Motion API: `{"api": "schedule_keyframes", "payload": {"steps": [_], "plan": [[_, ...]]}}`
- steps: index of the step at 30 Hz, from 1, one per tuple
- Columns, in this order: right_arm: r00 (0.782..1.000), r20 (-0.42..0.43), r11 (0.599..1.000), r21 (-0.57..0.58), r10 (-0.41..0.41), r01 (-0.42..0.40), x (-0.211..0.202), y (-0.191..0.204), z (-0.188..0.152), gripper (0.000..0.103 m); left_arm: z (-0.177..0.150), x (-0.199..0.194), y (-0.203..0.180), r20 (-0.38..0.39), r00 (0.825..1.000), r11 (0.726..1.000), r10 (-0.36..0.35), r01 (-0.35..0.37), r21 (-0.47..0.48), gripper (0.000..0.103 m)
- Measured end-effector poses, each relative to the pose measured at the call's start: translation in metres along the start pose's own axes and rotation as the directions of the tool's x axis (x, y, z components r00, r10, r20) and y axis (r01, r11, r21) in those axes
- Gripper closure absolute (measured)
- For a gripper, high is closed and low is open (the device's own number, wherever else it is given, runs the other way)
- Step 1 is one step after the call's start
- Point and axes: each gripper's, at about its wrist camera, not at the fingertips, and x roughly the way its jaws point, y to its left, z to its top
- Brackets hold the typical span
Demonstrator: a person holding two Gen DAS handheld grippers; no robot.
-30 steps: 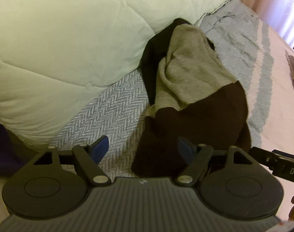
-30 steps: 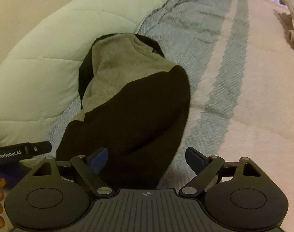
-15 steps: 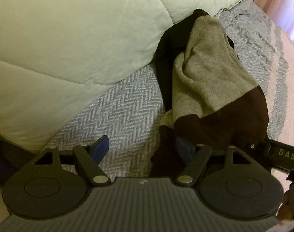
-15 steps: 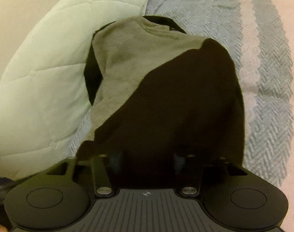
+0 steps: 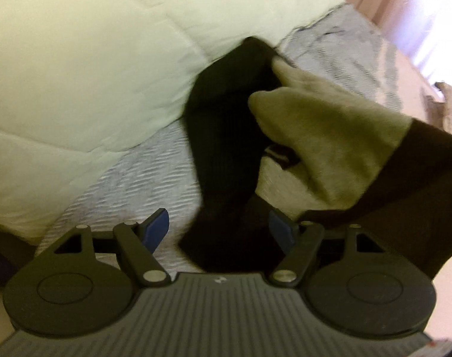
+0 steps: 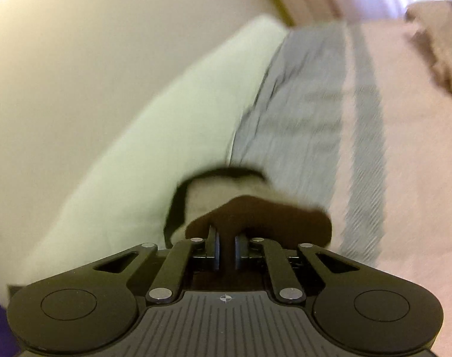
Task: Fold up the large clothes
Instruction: 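Lift the sweatshirt with the right gripper and drop it onto the open blanket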
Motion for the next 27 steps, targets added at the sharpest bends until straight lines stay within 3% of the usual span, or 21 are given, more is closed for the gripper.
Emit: {"api": "schedule_keyframes", "payload": {"steps": [5, 10, 15, 22, 25, 27], "plan": [[0.99, 0.14, 1.0, 0.009, -0.027, 0.026, -0.071, -0.009, 0.033, 0.098, 0.001, -0.018, -0.051, 0.012, 0.998, 0.994, -0.069, 0.068, 0.091, 0.034], [0.956, 0.278, 0.995, 0.023, -0.097, 0.095, -0.162, -0.03, 0.06, 0.098, -0.01, -0.04, -0.122, 0.015, 0.987, 0.967, -0.163, 0.156, 0.199, 0.034], [0.879, 0.426, 0.977, 0.075, -0.213, 0.201, -0.276, -0.066, 0.076, 0.098, -0.038, -0.072, -0.204, 0.002, 0.967, 0.918, -0.255, 0.242, 0.313, 0.034], [0.749, 0.567, 0.939, 0.19, -0.344, 0.288, -0.428, -0.122, 0.111, 0.098, -0.094, -0.131, -0.323, -0.022, 0.933, 0.837, -0.36, 0.333, 0.435, 0.034], [0.706, 0.592, 0.921, 0.227, -0.388, 0.316, -0.485, -0.139, 0.108, 0.098, -0.126, -0.159, -0.368, -0.023, 0.922, 0.812, -0.386, 0.352, 0.466, 0.034], [0.694, 0.571, 0.899, 0.258, -0.437, 0.354, -0.517, -0.155, 0.093, 0.098, -0.152, -0.175, -0.395, -0.032, 0.914, 0.794, -0.406, 0.37, 0.482, 0.034]]}}
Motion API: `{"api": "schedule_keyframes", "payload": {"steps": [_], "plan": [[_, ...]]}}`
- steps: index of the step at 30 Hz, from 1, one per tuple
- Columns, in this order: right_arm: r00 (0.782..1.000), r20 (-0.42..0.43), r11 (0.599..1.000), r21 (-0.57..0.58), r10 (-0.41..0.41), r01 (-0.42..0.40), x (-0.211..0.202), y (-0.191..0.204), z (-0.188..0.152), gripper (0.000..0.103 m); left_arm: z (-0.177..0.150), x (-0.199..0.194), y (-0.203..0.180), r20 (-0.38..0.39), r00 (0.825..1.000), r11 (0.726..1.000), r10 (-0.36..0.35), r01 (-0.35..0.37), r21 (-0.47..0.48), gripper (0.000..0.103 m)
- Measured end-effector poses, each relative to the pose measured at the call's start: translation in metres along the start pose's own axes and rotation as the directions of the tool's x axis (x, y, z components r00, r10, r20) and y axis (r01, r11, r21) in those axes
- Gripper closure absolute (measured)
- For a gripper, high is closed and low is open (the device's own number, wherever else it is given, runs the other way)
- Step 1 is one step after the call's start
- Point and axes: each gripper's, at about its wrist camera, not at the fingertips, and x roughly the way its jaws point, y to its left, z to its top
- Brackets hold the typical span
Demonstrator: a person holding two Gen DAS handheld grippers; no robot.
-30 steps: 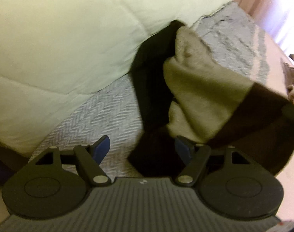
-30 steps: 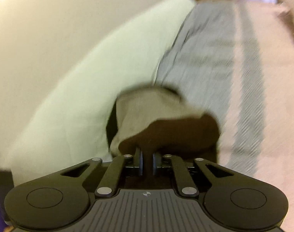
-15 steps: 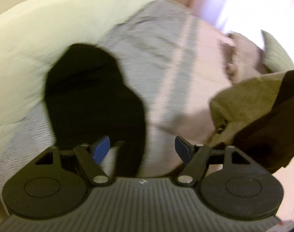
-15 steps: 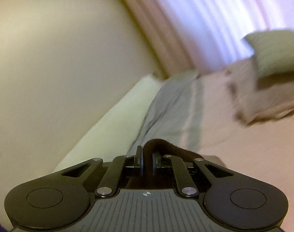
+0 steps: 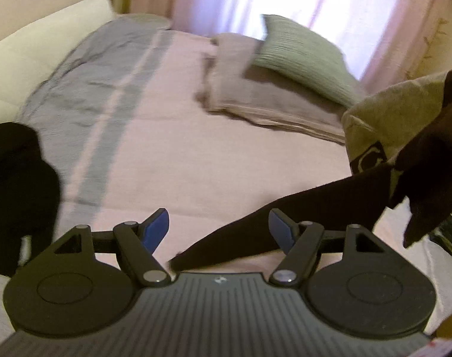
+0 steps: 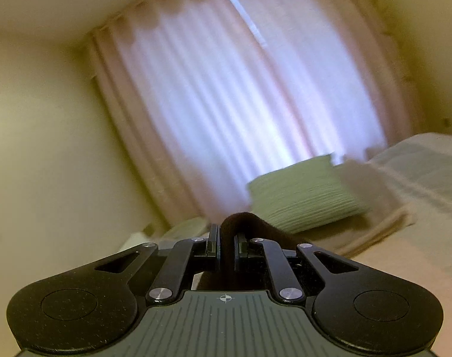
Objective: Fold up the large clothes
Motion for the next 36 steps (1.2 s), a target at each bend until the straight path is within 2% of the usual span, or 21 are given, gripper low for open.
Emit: {"api": "schedule_keyframes", "payload": {"steps": [1, 2, 3, 4, 5, 6, 7, 8, 9, 11, 12, 13, 19, 21, 29, 36], "plan": [[0.998, -0.03, 0.999, -0.006, -0.049, 0.049, -0.01, -0.016, 0.002, 0.097, -0.005, 0.001, -0.017, -0.004, 1.0, 1.0, -0.007, 0.007, 0.01, 0.034], [0.989, -0.095, 0.994, -0.028, -0.109, 0.107, -0.016, -0.035, -0.001, 0.091, -0.01, 0.0, -0.033, -0.011, 1.0, 1.0, -0.015, 0.016, 0.023, 0.034], [0.965, -0.187, 0.983, -0.061, -0.182, 0.173, -0.02, -0.055, -0.008, 0.07, -0.018, 0.001, -0.051, -0.023, 1.0, 0.999, -0.021, 0.021, 0.034, 0.034], [0.926, -0.293, 0.97, -0.104, -0.24, 0.219, -0.02, -0.076, -0.022, 0.053, -0.027, 0.001, -0.067, -0.04, 0.999, 0.999, -0.024, 0.026, 0.045, 0.033], [0.866, -0.41, 0.958, -0.145, -0.287, 0.249, -0.022, -0.1, -0.041, 0.023, -0.035, 0.003, -0.081, -0.059, 0.998, 0.998, -0.024, 0.027, 0.051, 0.032], [0.793, -0.519, 0.947, -0.176, -0.32, 0.267, -0.025, -0.125, -0.061, 0.017, -0.044, 0.006, -0.093, -0.079, 0.997, 0.998, -0.023, 0.028, 0.054, 0.032], [0.709, -0.613, 0.936, -0.193, -0.349, 0.294, -0.031, -0.15, -0.082, 0.017, -0.054, 0.01, -0.104, -0.106, 0.994, 0.998, -0.023, 0.029, 0.054, 0.032], [0.646, -0.674, 0.928, -0.184, -0.359, 0.324, -0.04, -0.174, -0.097, 0.017, -0.063, 0.012, -0.116, -0.127, 0.992, 0.998, -0.024, 0.031, 0.056, 0.032], [0.611, -0.706, 0.922, -0.165, -0.358, 0.349, -0.049, -0.191, -0.107, 0.017, -0.075, 0.013, -0.129, -0.154, 0.988, 0.998, -0.027, 0.036, 0.058, 0.032], [0.566, -0.743, 0.909, -0.138, -0.357, 0.392, -0.07, -0.216, -0.12, 0.017, -0.091, 0.014, -0.146, -0.19, 0.981, 0.996, -0.025, 0.04, 0.077, 0.032], [0.558, -0.75, 0.908, -0.132, -0.354, 0.398, -0.077, -0.223, -0.12, 0.017, -0.099, 0.013, -0.156, -0.21, 0.978, 0.994, -0.019, 0.041, 0.101, 0.032], [0.561, -0.75, 0.909, -0.126, -0.35, 0.398, -0.083, -0.227, -0.122, 0.017, -0.105, 0.011, -0.164, -0.222, 0.975, 0.992, -0.014, 0.042, 0.122, 0.032], [0.646, -0.698, 0.925, -0.063, -0.309, 0.375, -0.104, -0.223, -0.102, 0.017, -0.119, 0.003, -0.193, -0.263, 0.965, 0.975, -0.004, 0.061, 0.211, 0.032], [0.66, -0.68, 0.927, -0.076, -0.318, 0.368, -0.113, -0.222, -0.103, 0.017, -0.116, -0.002, -0.199, -0.258, 0.966, 0.97, -0.015, 0.077, 0.231, 0.032], [0.659, -0.654, 0.91, -0.116, -0.371, 0.398, -0.121, -0.2, -0.119, 0.017, -0.122, -0.015, -0.211, -0.263, 0.964, 0.939, -0.038, 0.124, 0.32, 0.032], [0.662, -0.646, 0.907, -0.119, -0.38, 0.405, -0.137, -0.18, -0.131, 0.017, -0.135, -0.034, -0.208, -0.278, 0.96, 0.921, -0.023, 0.128, 0.368, 0.031]]}}
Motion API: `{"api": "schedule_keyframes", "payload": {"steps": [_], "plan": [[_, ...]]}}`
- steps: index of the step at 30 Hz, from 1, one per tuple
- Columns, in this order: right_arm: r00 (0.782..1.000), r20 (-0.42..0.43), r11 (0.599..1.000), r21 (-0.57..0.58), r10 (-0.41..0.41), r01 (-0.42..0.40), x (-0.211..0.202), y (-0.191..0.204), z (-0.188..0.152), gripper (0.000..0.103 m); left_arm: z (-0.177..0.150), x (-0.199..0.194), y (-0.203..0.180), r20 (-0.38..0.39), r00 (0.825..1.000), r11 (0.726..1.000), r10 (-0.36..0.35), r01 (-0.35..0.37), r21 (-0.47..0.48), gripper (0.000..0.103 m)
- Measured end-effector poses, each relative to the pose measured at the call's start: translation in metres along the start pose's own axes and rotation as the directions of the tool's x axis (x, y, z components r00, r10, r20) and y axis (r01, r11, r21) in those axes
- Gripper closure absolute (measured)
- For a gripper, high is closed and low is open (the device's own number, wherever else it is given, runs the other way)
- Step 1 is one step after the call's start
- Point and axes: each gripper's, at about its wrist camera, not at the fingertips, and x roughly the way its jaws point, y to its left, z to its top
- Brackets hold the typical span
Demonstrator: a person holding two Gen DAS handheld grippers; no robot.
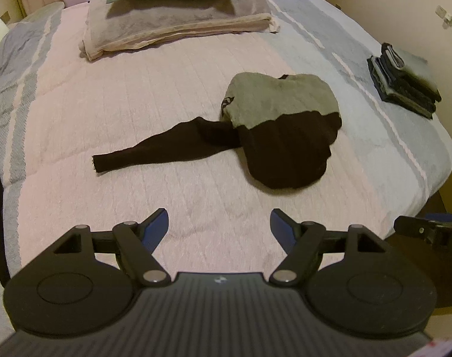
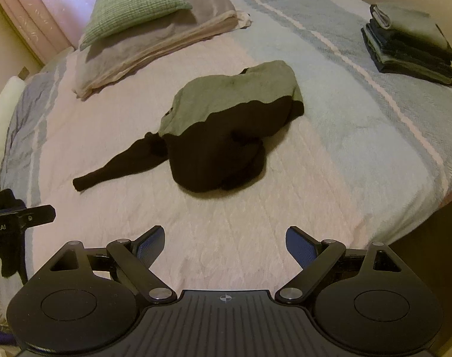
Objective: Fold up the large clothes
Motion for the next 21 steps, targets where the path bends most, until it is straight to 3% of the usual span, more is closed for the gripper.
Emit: {"api": "schedule_keyframes", "payload": {"steps": [9, 21], "plan": [[1.0, -0.003, 1.0, -0.017, 0.008, -0.008, -0.012, -0.012, -0.003, 0.017, -0.008, -0.012, -0.023, -0.003, 1.0, 1.0, 0.012, -0.012, 0.0, 0.031], [0.999, -0.009, 0.984, -0.171, 0.044, -0.045, 0.0, -0.058, 0.036, 0.017, -0.001, 0.007, -0.071, -0.001, 0.998, 0.99, 0.062, -0.062, -0.13, 0.031]]}}
